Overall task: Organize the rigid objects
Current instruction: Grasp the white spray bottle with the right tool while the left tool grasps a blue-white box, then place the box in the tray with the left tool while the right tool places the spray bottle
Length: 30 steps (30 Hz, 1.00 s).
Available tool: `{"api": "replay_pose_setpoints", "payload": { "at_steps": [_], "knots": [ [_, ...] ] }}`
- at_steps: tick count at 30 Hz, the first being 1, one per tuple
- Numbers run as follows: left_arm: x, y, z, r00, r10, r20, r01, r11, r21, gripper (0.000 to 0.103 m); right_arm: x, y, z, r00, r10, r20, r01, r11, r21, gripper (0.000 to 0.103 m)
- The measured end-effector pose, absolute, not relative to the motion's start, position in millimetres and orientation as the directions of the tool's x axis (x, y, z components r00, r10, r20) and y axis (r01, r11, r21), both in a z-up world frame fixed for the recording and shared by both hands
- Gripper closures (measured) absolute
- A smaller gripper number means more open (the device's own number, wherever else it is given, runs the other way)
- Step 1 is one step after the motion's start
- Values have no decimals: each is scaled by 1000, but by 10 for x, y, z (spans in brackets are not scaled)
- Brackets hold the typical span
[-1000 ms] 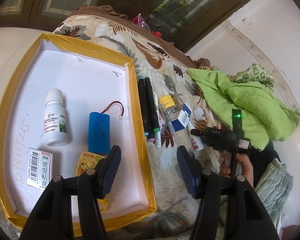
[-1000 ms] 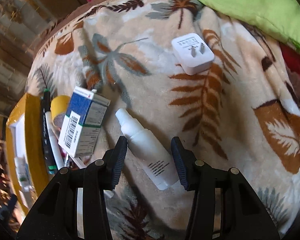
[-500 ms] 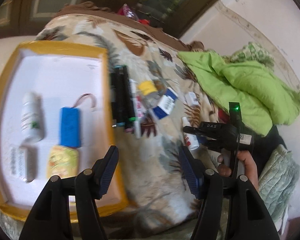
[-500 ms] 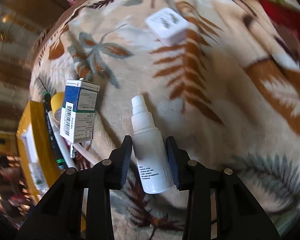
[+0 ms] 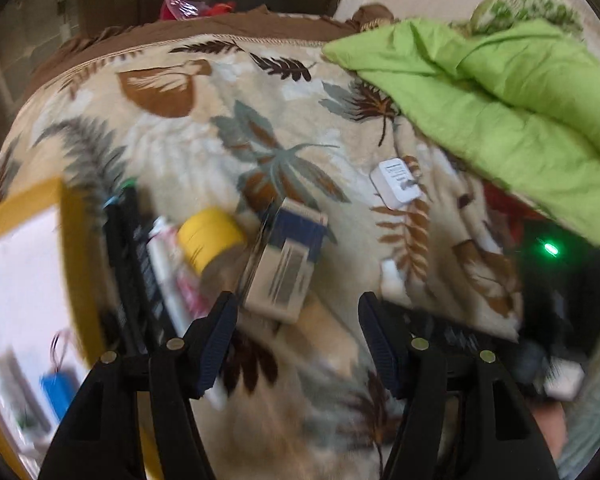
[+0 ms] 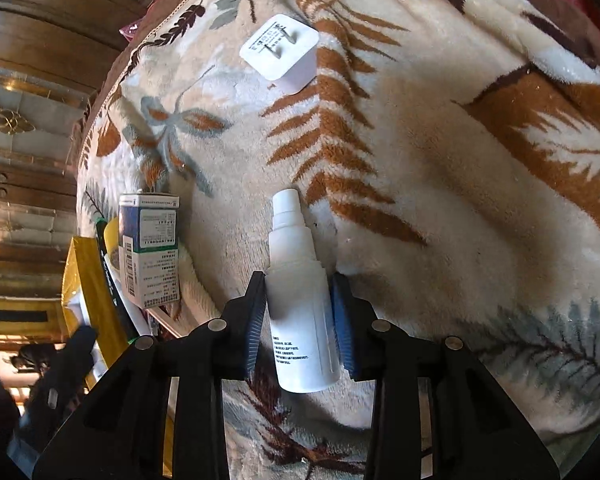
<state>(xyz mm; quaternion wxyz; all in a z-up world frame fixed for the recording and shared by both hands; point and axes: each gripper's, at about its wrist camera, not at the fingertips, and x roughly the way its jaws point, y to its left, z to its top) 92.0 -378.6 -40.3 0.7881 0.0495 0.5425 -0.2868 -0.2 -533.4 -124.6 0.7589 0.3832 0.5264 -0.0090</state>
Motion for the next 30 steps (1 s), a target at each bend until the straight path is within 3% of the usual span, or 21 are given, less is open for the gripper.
{"api": "replay_pose_setpoints", "payload": {
  "at_steps": [5, 6, 7, 16, 23, 30],
  "knots": [
    [1127, -4011, -584, 258, -321, -911, 498, 853, -159, 43, -9, -5398, -1284, 461, 406, -790, 418, 686, 596, 72],
    [1139, -4039, -607, 263, -303, -916, 496, 857, -141, 49, -13, -5405, -1287, 462, 406, -788, 417, 685, 598, 72],
    [1134, -4058, -631, 258, -298, -919, 499, 856, -137, 62, 10, -5403, -1285, 463, 407, -788, 416, 685, 598, 72],
    [958, -4044, -595, 278, -277, -920, 505, 857, -105, 65, 2, -5379, -1272, 469, 398, -788, 416, 688, 595, 72],
    [657, -3499, -242, 175, -485, -857, 396, 831, -389, 66, -20, -5323, -1244, 472, 377, -797, 418, 700, 579, 73],
    [341, -2555, 155, 198, -637, -745, 270, 766, -584, 66, -25, -5239, -1168, 483, 335, -809, 410, 730, 547, 73]
  ]
}}
